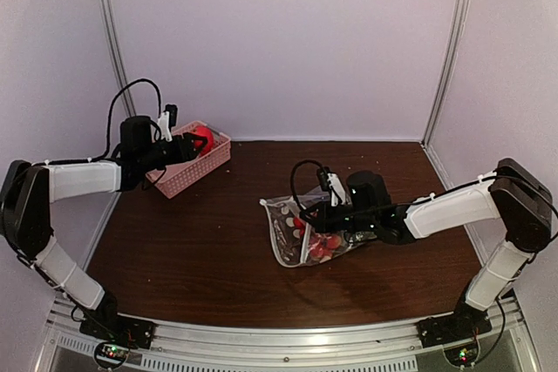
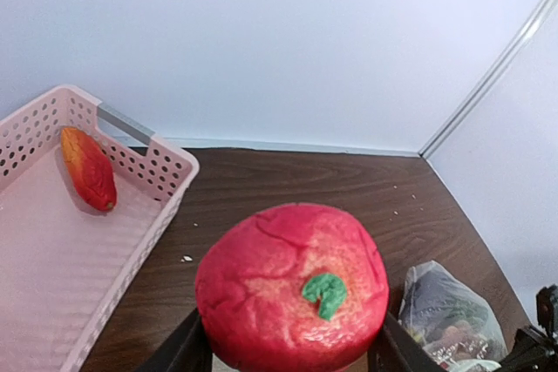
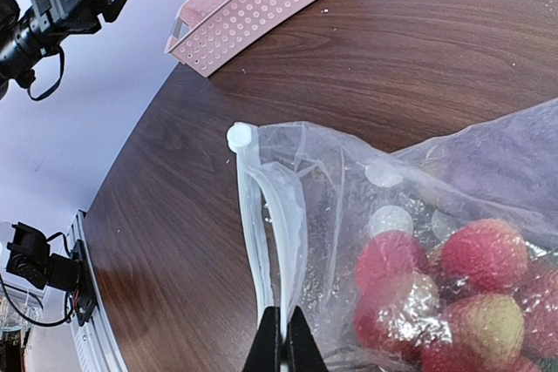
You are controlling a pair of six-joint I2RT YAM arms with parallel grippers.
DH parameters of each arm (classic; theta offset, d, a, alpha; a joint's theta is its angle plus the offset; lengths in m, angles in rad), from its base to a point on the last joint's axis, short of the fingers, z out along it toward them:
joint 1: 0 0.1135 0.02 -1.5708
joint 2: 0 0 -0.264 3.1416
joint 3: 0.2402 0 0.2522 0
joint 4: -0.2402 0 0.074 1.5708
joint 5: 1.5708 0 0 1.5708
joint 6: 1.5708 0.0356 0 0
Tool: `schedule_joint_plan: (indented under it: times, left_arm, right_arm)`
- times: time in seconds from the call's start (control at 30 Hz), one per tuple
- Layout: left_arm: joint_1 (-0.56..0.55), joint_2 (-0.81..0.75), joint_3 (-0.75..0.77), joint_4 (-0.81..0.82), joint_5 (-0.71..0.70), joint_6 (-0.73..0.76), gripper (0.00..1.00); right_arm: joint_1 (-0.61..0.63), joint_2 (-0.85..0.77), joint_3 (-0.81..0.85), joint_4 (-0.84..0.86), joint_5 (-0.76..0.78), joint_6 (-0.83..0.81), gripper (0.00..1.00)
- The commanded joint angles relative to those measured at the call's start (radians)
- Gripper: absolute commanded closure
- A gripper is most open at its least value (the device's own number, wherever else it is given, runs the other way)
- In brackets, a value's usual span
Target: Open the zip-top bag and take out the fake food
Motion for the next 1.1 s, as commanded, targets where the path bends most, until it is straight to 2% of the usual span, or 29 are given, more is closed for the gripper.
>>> schedule_joint_plan:
  times: [0.0,0.37,0.73,0.87,1.07]
  left_arm:
    - [0.052,0.100,0.118,-0.048,-0.004,-0.035,0.66]
    - [0.105,0.408,0.473,-0.235,-0.053,-0.020,0.64]
    - [0.107,0.637,0.731,-0.362,-0.092,0.043,0.61]
    - [0.107,0.706,0.794,-0.417,-0.097,0.058,0.60]
    - [0.107,0.750,0.805,-0.404,-0.096,0.058,0.57]
  right_arm:
    - [-0.010,0.015,0.022,0.014,-0.017,-0.016,1.00]
    - [-0.010,0.013,0.008,0.034,-0.019,0.000,1.00]
    - [-0.010,0.025,0.015,0.036,-0.028,0.000,1.00]
    - [-0.010,0.025,0.016,0.037,-0.030,0.000,1.00]
    - [-0.010,0.023,0.034,0.007,-0.027,-0.010,1.00]
